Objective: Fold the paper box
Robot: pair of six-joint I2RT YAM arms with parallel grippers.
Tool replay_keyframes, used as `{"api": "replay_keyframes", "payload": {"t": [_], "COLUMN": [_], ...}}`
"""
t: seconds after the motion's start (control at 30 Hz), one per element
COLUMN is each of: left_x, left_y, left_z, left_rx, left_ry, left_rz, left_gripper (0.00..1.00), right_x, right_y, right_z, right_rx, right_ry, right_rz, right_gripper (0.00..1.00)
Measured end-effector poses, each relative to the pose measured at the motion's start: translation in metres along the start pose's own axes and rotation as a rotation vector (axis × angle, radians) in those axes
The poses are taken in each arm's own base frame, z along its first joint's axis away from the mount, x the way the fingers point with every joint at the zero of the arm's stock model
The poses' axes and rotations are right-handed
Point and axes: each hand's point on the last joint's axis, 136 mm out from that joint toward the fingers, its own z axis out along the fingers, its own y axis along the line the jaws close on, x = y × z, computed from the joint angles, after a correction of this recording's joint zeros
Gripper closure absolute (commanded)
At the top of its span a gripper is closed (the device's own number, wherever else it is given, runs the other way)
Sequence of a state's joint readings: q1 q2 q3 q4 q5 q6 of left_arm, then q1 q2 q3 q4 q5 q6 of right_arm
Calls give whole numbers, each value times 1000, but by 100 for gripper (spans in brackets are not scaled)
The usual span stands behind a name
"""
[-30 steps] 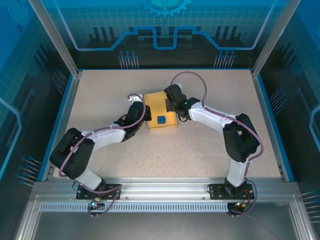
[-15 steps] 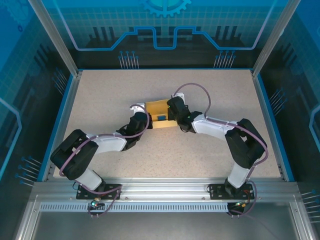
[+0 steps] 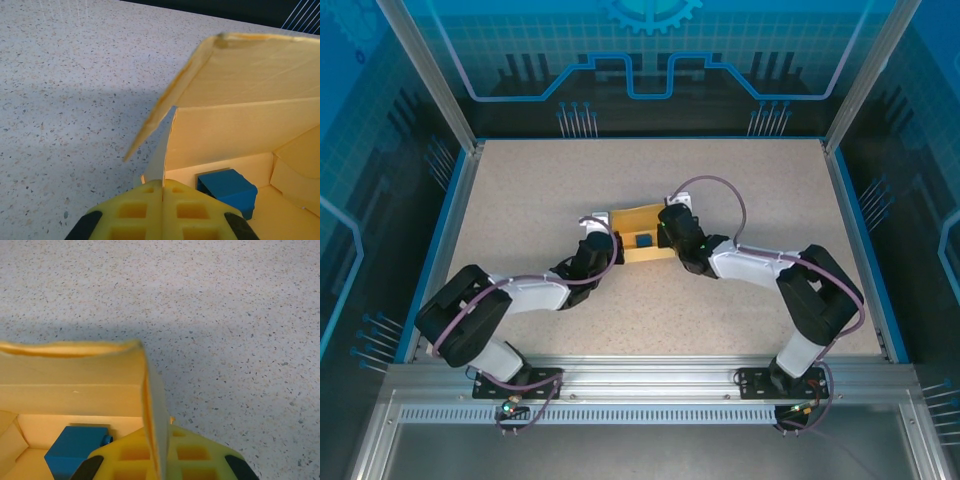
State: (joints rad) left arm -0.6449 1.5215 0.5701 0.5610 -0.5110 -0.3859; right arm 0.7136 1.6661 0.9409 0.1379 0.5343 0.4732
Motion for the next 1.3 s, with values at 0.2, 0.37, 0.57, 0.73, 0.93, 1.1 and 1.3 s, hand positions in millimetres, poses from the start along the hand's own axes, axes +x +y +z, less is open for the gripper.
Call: {"api": "replay_keyframes", "payload": {"t": [0.2, 0.37, 0.57, 0.73, 0.93, 1.1, 1.3], "left_x": [1, 5, 10, 14, 19, 24, 22], "left_y": [1, 0, -2, -2, -2, 2, 3], "left_z": [-5, -10, -15, -19, -25, -30, -36], "left_rx": [7, 18, 32, 39, 49, 53, 57], "left_ry": [-1, 2, 0, -5, -6, -1, -6], "left_rz": [-1, 5, 19, 33, 37, 38, 35], "left_gripper": [98, 96, 95, 94, 89, 83, 76], "right_x": [10, 14, 20, 25, 29, 31, 34], "right_y": [2, 3, 4, 5, 7, 10, 12], "right_z": [-6, -11, -19, -24, -29, -32, -36], "right_rx": [-26, -41, -39, -33, -34, -39, -38], "right_ry": [-30, -63, -96, -124, -150, -159, -171], "right_rz": [-21, -25, -41, -46, -56, -65, -72], "right_gripper": [97, 97, 98, 98, 99, 99, 99]}}
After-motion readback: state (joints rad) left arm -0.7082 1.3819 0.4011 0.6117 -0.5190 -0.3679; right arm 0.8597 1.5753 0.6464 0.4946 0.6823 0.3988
